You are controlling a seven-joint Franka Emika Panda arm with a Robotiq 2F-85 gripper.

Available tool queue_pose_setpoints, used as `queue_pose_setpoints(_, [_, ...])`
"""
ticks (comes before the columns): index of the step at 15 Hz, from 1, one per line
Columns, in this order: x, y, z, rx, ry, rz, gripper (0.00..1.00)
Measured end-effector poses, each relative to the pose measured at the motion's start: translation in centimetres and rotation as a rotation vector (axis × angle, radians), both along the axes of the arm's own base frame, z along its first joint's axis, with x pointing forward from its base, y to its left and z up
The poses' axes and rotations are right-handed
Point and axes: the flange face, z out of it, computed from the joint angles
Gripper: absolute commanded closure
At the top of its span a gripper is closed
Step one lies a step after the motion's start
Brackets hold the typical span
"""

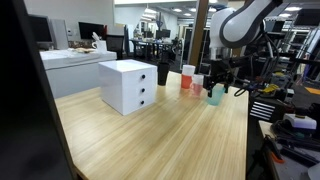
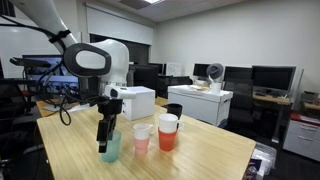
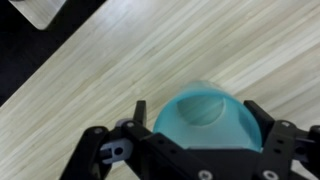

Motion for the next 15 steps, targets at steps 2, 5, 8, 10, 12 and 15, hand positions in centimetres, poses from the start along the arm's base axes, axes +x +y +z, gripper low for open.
queue_pose_setpoints(2, [0.0,0.5,-0.2,-0.007,0.009,0.006,0.46])
queue_pose_setpoints(5, [0.0,0.6,0.0,-0.017,0.005,0.0,0.51])
queue_pose_setpoints(8, [0.0,0.4,0.3,-0.026,0.0,-0.014,0.51])
queue_pose_setpoints(10, [0.0,0.3,0.7,-0.029,-0.01,-0.022,0.51])
queue_pose_setpoints(12, [0.1,0.3,1.6,-0.033,-0.026,-0.024,0.51])
queue_pose_setpoints(15, [0.2,0.2,3.6,-0.038,-0.052,-0.028,0.51])
